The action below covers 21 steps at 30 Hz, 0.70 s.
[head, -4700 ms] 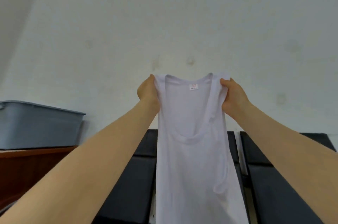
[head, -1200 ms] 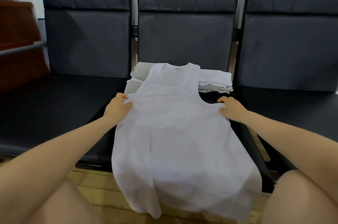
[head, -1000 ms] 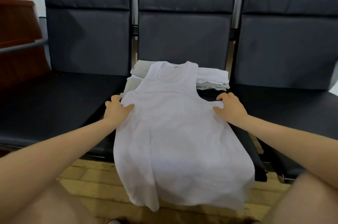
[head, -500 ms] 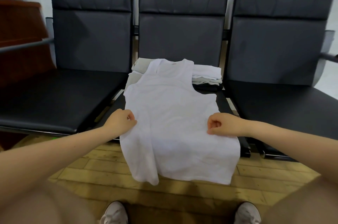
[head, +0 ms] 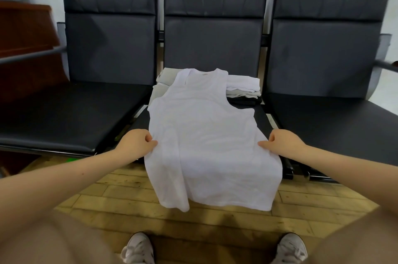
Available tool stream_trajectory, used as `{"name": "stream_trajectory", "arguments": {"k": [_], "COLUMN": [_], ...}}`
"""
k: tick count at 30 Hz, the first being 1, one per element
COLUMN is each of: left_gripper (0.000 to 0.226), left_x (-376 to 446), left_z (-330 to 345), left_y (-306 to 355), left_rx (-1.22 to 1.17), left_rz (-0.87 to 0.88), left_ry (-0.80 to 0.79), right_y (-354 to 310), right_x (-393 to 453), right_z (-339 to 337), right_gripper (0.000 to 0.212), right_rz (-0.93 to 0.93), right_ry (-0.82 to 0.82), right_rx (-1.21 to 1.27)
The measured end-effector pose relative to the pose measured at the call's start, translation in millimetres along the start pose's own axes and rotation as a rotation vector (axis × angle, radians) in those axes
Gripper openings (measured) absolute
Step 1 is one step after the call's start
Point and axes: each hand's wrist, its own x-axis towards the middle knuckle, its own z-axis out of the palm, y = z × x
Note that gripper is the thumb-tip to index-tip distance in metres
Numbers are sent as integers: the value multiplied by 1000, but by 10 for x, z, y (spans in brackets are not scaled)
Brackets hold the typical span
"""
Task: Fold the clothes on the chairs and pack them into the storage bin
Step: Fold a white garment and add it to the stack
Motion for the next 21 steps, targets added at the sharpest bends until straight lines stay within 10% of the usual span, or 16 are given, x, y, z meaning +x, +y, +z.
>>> {"name": "stream_trajectory", "arguments": {"k": [8, 21], "left_gripper": [39, 25], "left_x": [170, 123], "left_z": [16, -98], "left_y": [-143, -398], "left_rx": [-545, 149], "left_rz": [-359, 6], "left_ry": [259, 80], "right_y": [79, 97], "right_x": [69, 122], "right_z": [58, 22], "right_gripper": [20, 19], "right_rz": [1, -15], "right_ry": [15, -10], "right_rx": [-92, -177]}}
